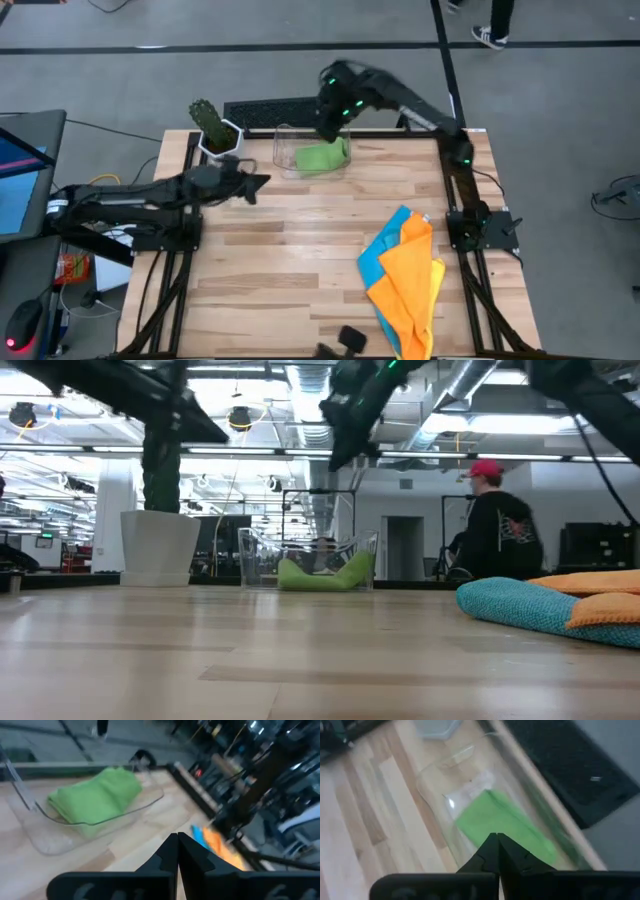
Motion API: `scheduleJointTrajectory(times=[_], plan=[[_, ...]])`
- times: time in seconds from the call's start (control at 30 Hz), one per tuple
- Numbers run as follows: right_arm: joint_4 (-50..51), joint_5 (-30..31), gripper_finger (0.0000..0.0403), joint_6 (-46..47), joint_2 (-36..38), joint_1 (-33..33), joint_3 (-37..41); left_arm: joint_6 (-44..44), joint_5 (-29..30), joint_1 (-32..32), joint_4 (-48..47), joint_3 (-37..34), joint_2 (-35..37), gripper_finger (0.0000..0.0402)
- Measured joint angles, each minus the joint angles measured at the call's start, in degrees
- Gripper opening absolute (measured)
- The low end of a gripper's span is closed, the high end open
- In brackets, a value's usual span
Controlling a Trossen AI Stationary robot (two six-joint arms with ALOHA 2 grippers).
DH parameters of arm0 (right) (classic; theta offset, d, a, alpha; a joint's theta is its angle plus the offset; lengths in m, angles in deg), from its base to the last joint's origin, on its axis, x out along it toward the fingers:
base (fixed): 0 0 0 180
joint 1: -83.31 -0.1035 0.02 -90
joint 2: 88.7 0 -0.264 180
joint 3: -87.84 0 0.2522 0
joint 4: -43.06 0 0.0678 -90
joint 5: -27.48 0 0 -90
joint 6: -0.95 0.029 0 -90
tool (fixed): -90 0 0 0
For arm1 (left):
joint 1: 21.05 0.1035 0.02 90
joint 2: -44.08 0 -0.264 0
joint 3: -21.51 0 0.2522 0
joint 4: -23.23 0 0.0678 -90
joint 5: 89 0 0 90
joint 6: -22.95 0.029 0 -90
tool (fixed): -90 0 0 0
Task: Fold microfiber towels
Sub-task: Adjust the transparent bin
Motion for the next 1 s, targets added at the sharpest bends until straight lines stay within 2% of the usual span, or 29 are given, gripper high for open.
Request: scheduleJointTrajectory(times=[0.13,0.33,0.47,0.53,0.7,1.0], plan=[[2.2,2.0,0.0022,-0.6,7.1,0.9,0.3,4.8,-10.0,6.5,-3.0,9.1,-12.4,0.0],[5.6,3.2,0.0016,-1.0,15.5,2.5,0.2,15.0,-14.8,15.8,-22.7,31.0,-31.7,0.0],[7.7,4.4,0.0027,-1.1,19.4,2.5,0.2,17.4,-23.9,20.8,-27.9,41.2,-42.9,0.0],[8.6,5.7,0.0028,-1.1,21.0,2.5,0.2,18.9,-26.4,22.1,-30.4,45.1,-48.1,0.0],[9.4,7.4,0.0018,-0.8,23.4,2.6,0.2,24.7,-26.1,21.5,-35.9,52.0,-57.9,0.0],[11.7,8.7,0.0029,3.9,25.3,2.5,0.2,28.3,-13.6,21.6,-40.8,59.6,-68.4,0.0]])
